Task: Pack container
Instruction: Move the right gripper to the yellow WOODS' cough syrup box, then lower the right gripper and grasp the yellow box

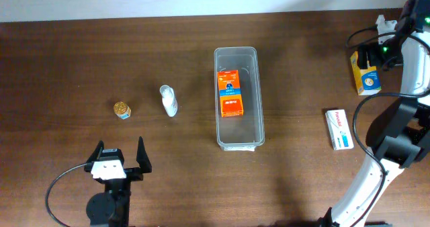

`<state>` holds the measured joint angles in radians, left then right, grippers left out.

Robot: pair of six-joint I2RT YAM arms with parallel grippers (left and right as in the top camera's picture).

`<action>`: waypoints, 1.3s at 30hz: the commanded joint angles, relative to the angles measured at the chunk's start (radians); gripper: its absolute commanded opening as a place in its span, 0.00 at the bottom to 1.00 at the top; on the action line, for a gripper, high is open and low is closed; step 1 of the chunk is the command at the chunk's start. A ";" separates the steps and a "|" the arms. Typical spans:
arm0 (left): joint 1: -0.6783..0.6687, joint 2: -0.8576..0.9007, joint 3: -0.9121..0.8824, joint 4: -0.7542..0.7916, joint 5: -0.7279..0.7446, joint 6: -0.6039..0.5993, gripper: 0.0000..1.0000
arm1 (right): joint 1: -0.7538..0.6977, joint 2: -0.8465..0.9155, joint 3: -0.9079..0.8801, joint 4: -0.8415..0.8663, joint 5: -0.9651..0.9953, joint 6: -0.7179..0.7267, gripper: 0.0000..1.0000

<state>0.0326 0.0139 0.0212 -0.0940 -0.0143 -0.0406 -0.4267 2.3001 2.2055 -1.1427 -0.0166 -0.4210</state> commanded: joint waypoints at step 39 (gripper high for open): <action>0.005 -0.006 -0.006 0.002 0.008 0.015 0.99 | -0.045 0.166 -0.053 0.027 -0.062 -0.013 0.98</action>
<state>0.0326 0.0139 0.0212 -0.0940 -0.0143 -0.0406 -0.4709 2.4531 2.1624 -1.1198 -0.0628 -0.4267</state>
